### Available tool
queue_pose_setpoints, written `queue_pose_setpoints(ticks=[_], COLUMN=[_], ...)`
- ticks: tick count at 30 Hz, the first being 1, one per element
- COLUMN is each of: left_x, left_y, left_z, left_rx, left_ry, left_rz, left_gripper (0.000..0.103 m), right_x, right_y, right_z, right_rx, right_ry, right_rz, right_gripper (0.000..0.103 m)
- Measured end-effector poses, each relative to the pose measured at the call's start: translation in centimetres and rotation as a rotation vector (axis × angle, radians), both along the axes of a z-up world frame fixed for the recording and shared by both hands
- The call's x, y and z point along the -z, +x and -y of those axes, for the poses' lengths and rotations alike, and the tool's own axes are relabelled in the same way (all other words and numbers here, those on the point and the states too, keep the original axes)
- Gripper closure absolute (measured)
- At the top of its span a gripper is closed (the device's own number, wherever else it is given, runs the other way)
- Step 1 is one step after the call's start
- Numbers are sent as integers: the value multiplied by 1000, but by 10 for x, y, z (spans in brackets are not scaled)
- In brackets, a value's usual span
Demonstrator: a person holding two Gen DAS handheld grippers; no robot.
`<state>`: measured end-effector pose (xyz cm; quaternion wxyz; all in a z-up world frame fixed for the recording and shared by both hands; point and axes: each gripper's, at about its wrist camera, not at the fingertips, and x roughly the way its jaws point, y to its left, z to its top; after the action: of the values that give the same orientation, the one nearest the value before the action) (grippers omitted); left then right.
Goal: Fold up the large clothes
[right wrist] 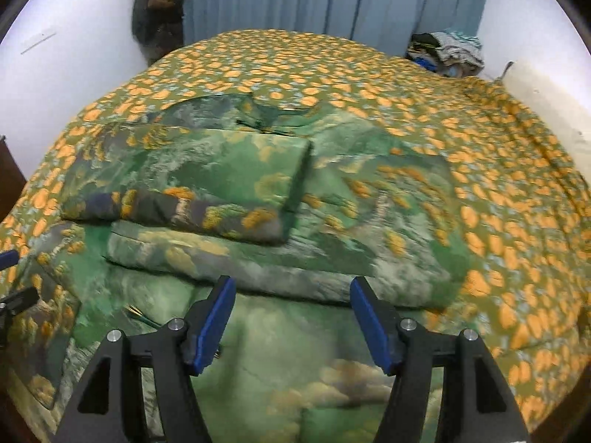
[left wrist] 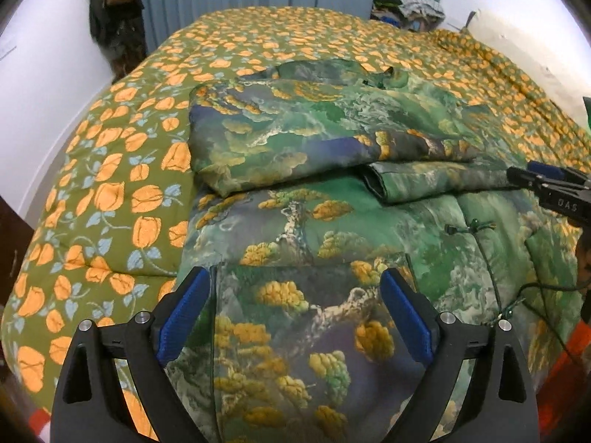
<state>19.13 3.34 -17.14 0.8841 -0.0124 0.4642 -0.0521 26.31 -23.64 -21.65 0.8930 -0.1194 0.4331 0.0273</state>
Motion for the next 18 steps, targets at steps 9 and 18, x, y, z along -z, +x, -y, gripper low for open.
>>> queue_pose_setpoints(ticks=[9,18], left_x=[17,45], left_y=[-8,-5], left_z=[6,-2], left_rx=[-11,-16], left_ry=[69,35], left_rz=[-10,-100], left_gripper=[2,1], right_x=[-4,19], right_y=[-9,-76], right_z=[11,41], right_rx=[20,29], right_ry=[29,161], right_rz=[4,-47], right_gripper=[32,26])
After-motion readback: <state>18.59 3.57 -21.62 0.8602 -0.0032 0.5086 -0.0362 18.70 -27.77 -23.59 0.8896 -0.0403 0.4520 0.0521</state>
